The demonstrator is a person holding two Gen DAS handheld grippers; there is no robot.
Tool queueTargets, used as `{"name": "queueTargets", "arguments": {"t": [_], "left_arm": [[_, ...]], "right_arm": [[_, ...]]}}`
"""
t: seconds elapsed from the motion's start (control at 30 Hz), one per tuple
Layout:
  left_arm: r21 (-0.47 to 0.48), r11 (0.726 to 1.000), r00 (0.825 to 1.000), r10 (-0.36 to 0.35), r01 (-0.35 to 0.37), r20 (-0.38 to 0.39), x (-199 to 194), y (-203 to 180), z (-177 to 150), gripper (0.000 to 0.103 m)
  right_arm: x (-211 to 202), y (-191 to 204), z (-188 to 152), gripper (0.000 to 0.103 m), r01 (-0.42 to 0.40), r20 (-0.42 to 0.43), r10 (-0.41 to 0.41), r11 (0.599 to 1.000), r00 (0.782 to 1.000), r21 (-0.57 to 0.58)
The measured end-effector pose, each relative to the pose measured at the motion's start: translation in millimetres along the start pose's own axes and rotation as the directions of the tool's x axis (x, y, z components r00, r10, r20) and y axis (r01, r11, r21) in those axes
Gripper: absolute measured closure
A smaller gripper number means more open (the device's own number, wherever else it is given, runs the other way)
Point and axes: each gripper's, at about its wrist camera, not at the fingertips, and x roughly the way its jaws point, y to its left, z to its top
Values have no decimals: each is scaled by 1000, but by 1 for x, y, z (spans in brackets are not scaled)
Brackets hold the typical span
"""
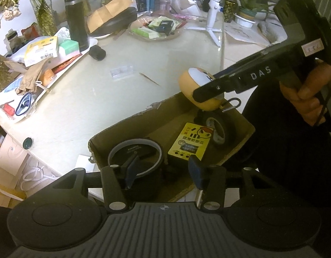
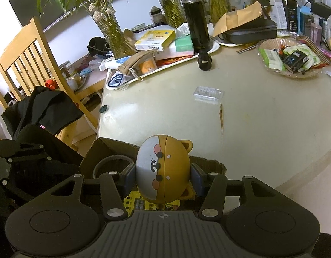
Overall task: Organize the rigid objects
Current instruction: 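Carry the shiba pouch with the right tool while the left tool carries the clip to the box, then release the pouch into the box with the right tool while the left tool drops the clip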
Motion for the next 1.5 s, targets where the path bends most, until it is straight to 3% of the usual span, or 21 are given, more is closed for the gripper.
{"name": "queueTargets", "arguments": {"t": [0.53,0.8,0.83,0.87,0.93,1.17,1.5], "left_arm": [[-51,999,1000,18,-18,18,-7,11,-3,53],[-79,996,999,37,-34,35,-11,17,-5,53],[-85,996,998,38,-34,41,-12,18,-5,53],[-91,995,998,41,-36,48,-13,19,-5,53],[-103,994,997,48,-42,64,-16,22,-3,53],[-116,992,993,63,-51,99,-18,34,13,53],[-42,994,988,108,-104,113,-4,43,43,53]], "right_arm": [[6,11,-1,47,-11,-15,10,1000,1000,-26],[15,29,7,45,-14,-38,11,995,999,-97],[15,33,7,39,-5,-36,1,994,999,-108],[15,35,7,17,9,-22,-11,993,1000,-113],[12,38,4,4,32,14,-30,994,999,-107],[-8,54,-12,0,122,74,-117,991,990,-62],[-35,79,-39,0,235,104,-231,972,967,-28]]}}
